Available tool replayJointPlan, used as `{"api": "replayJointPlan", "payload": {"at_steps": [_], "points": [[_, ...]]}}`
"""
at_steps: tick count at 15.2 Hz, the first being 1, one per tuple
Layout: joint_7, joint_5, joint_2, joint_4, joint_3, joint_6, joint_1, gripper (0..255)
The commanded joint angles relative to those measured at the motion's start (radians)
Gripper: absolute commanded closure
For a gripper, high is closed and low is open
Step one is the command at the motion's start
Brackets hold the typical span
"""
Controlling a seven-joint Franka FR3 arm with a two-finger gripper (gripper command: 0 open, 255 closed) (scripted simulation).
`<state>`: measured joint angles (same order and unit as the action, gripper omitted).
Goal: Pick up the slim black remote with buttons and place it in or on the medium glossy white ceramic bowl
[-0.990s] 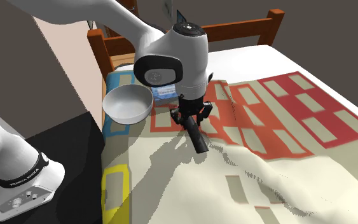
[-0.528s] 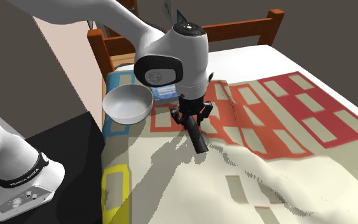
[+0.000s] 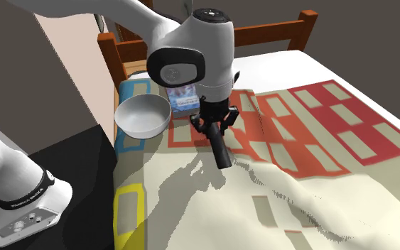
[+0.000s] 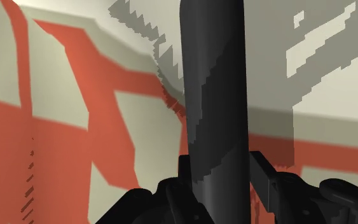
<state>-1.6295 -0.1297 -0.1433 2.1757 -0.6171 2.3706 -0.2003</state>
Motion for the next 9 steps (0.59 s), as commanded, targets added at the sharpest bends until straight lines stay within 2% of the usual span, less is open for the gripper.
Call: {"api": "replayJointPlan", "payload": {"at_steps": [1,9], "points": [[0.015,0.019,0.019,-0.012,-0.004,-0.027,-0.005,255],[0.056,0.077,0.086,-0.059,-0.012,-0.126,-0.015,255]]}}
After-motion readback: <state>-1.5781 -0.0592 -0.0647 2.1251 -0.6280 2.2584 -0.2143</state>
